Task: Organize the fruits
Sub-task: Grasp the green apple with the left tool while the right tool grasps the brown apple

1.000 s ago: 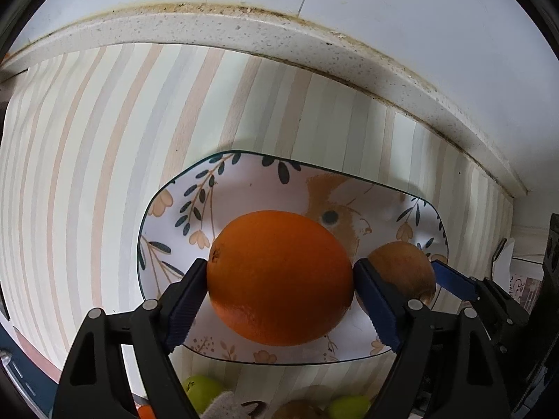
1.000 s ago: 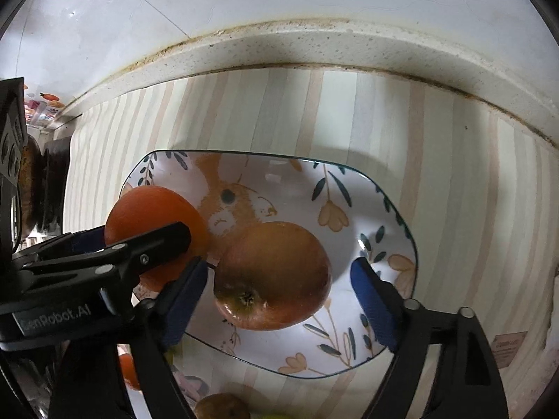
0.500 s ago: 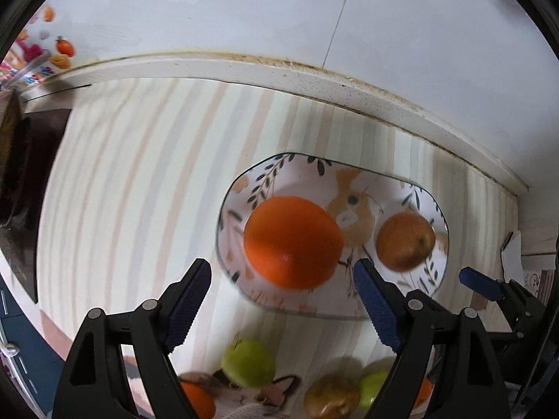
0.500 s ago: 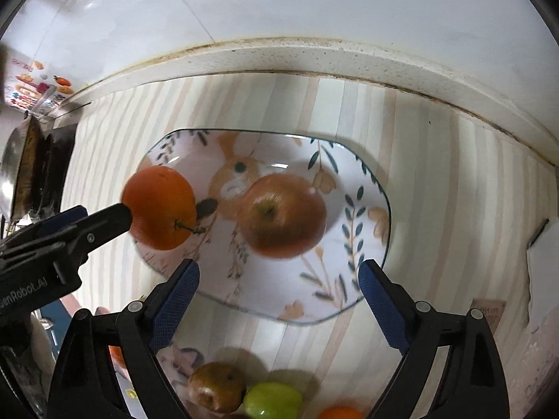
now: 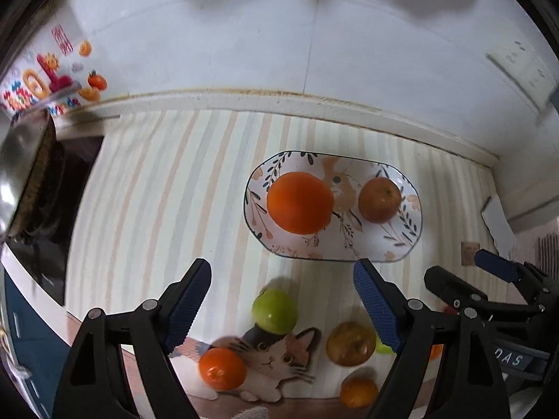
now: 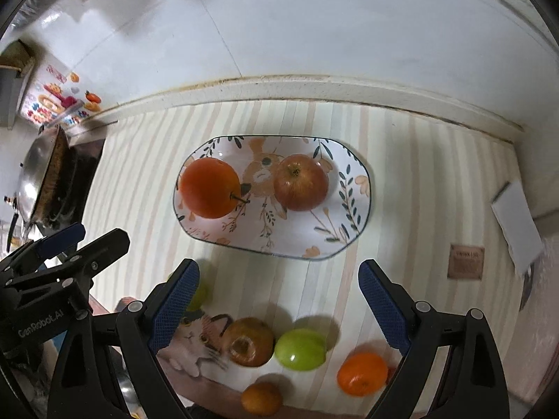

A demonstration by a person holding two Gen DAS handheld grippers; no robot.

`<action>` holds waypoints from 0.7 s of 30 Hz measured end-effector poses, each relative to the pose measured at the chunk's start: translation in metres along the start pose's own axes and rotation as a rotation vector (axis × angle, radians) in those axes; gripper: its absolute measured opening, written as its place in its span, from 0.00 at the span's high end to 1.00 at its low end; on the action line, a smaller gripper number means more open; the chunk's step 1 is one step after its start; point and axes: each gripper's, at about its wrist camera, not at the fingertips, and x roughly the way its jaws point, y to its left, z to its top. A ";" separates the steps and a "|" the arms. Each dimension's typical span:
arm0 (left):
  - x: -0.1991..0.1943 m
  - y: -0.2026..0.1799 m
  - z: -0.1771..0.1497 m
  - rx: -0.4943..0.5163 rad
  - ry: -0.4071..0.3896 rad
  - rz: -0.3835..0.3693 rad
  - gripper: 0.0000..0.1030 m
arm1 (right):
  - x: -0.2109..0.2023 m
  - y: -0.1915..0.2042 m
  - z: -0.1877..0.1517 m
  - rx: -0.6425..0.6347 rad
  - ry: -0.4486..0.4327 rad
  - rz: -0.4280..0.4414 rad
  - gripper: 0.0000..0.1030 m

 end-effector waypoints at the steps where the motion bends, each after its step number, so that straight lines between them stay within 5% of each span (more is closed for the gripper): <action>1: -0.006 0.000 -0.004 0.011 -0.011 0.003 0.19 | -0.008 0.001 -0.006 0.012 -0.012 -0.005 0.08; 8: -0.031 0.007 -0.020 0.048 -0.027 -0.043 0.19 | -0.045 0.008 -0.035 0.094 -0.071 -0.003 0.08; 13: -0.025 0.020 -0.034 0.067 -0.006 -0.027 0.19 | -0.032 0.009 -0.061 0.149 -0.019 0.040 0.08; 21: 0.055 0.037 -0.053 0.021 0.202 -0.018 0.19 | 0.047 0.011 -0.090 0.144 0.146 0.085 0.08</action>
